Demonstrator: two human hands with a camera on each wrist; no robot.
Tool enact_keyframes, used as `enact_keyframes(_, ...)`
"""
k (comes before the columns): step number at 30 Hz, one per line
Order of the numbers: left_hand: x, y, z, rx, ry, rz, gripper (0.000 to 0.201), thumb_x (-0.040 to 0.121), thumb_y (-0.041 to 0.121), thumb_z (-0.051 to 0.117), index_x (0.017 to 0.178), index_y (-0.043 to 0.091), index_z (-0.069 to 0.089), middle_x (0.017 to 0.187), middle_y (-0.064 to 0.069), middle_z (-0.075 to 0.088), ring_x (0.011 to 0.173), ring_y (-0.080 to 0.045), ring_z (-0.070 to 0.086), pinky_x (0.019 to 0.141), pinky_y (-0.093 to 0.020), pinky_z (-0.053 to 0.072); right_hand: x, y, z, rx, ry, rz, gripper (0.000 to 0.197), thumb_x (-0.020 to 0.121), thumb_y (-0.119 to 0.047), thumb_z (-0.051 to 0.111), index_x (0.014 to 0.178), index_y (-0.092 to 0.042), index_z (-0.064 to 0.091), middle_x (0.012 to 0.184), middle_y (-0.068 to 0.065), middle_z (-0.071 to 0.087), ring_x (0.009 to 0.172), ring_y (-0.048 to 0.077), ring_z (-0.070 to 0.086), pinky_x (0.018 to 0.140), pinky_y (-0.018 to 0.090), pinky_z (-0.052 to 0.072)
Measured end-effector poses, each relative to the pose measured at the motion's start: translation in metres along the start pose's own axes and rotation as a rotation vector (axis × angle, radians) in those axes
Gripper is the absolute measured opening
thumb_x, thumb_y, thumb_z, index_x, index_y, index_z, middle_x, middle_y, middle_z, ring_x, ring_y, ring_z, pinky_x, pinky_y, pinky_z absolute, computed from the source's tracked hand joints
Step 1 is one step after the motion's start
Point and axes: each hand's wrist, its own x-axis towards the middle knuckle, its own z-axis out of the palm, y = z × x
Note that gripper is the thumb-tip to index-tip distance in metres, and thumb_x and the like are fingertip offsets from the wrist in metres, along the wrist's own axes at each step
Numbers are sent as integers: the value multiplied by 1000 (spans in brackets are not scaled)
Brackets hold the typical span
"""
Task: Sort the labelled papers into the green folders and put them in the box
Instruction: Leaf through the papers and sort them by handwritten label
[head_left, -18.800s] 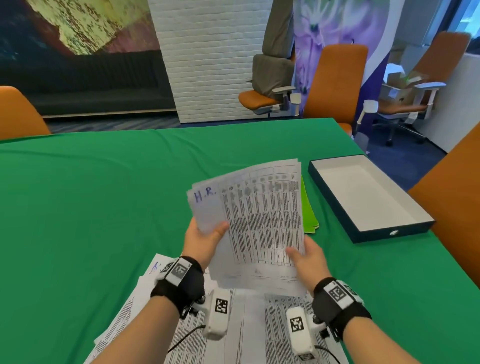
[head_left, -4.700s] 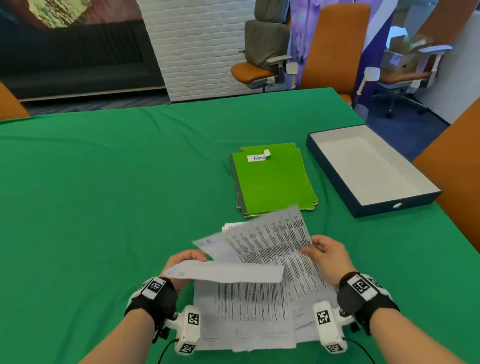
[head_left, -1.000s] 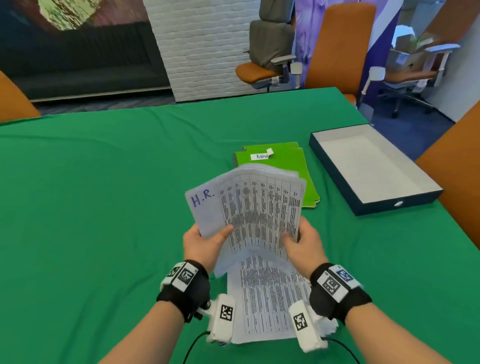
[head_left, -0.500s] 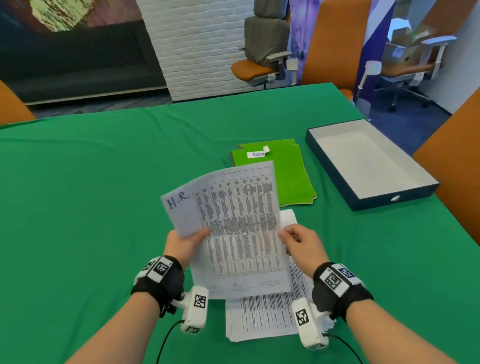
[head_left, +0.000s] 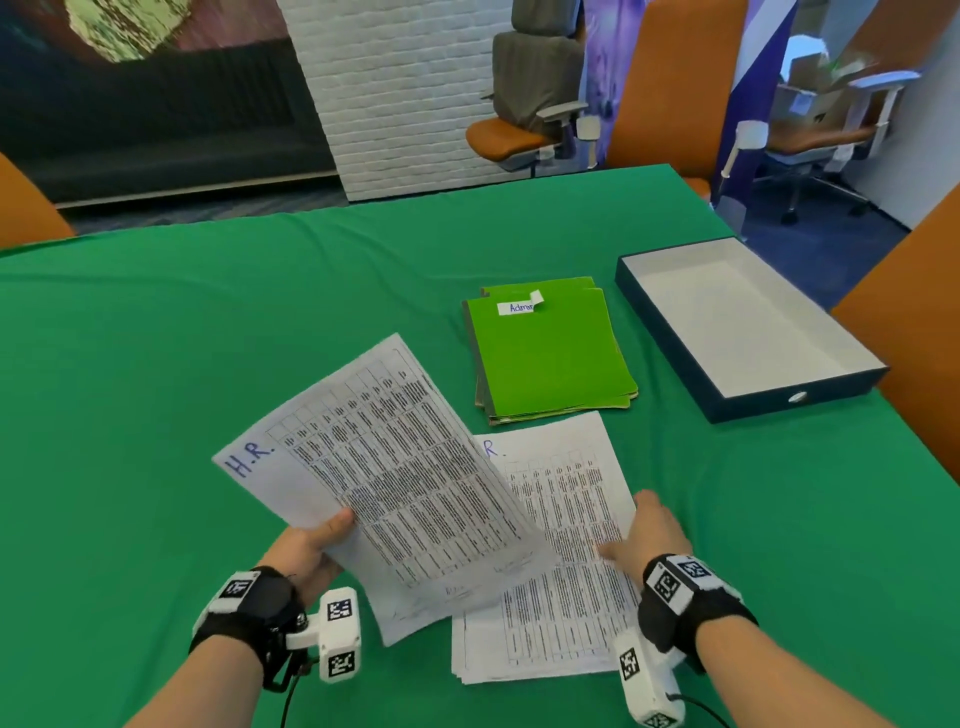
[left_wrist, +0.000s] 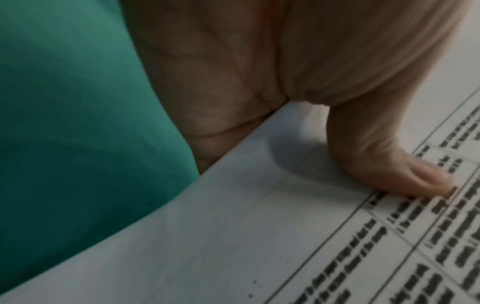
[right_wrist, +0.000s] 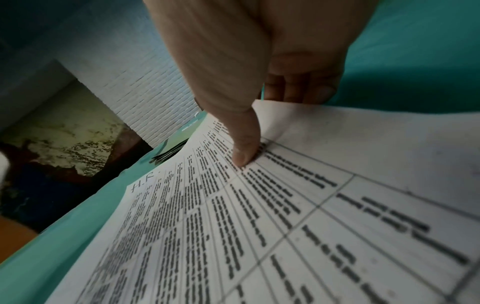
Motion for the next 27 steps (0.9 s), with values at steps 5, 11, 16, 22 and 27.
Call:
enact_keyframes(5, -6, 1, 8, 86, -59, 5, 24, 85, -5, 51, 104, 7, 58, 98, -13, 67, 93, -33, 60, 76, -47, 52, 0, 2, -12, 79, 124, -61, 5, 92, -19, 52, 88, -17, 52, 89, 4, 60, 75, 24, 55, 65, 30, 43)
enact_keyframes(11, -2, 1, 20, 194, -142, 60, 38, 74, 3, 63, 111, 7, 57, 112, -20, 63, 104, -38, 59, 77, -48, 55, 5, 0, -18, 339, 154, -77, 7, 93, -10, 51, 89, -15, 54, 89, 8, 62, 79, 26, 58, 72, 31, 46)
enact_keyframes(16, 2, 0, 25, 311, -230, 113, 96, 27, 46, 92, 111, 13, 58, 108, -13, 68, 100, -32, 65, 75, -47, 56, 6, 5, -17, 387, 116, -53, 17, 93, -5, 51, 108, -6, 59, 101, 12, 61, 83, 22, 52, 79, 31, 43)
enact_keyframes(22, 1, -1, 27, 340, -286, 133, 96, 21, 49, 91, 105, 16, 58, 97, -6, 72, 90, -23, 68, 64, -34, 57, 6, 10, -16, 451, 98, -60, 11, 91, -7, 53, 100, -8, 60, 100, 10, 66, 80, 22, 57, 69, 25, 42)
enact_keyframes(27, -3, -1, 32, 441, -290, 146, 92, 24, 55, 88, 103, 18, 59, 100, -8, 71, 97, -28, 65, 79, -45, 53, -3, 5, -24, 574, 90, -179, 6, 91, -8, 56, 93, -13, 60, 86, -2, 65, 79, 13, 61, 59, 18, 40)
